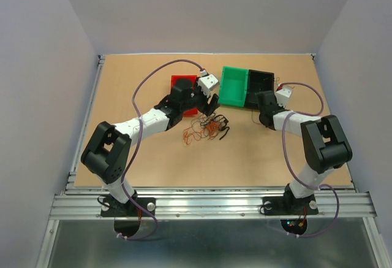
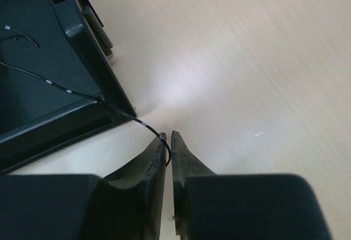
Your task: Untangle the cables
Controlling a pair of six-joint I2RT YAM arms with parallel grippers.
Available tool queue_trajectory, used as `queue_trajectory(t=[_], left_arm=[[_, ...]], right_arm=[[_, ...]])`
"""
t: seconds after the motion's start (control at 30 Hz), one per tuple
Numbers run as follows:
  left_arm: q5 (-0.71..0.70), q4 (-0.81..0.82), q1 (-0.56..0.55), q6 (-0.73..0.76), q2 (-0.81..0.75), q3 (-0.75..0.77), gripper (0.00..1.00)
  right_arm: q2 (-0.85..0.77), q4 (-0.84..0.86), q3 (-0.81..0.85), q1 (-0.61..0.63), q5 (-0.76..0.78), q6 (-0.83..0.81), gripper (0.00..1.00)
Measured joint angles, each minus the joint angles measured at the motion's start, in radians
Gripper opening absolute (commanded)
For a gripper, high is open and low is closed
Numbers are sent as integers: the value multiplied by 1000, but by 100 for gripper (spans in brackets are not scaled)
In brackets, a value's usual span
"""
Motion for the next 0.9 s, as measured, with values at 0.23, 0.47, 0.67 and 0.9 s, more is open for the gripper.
queue_trajectory(t=[0.23,0.47,0.67,0.9], left_arm=[[-1,-2,0,1,0,0,75],[-1,-4,0,3,0,0,75],[-2,-5,0,4,0,0,75],[-2,-6,0,5,0,0,75]], right_arm=[[-2,-13,22,-7,8,-14,1],[-122,-36,48,10,53,-57,0],[-119,-78,165,31,72,-100,1],[-64,-98,321,39,78,-142,1]])
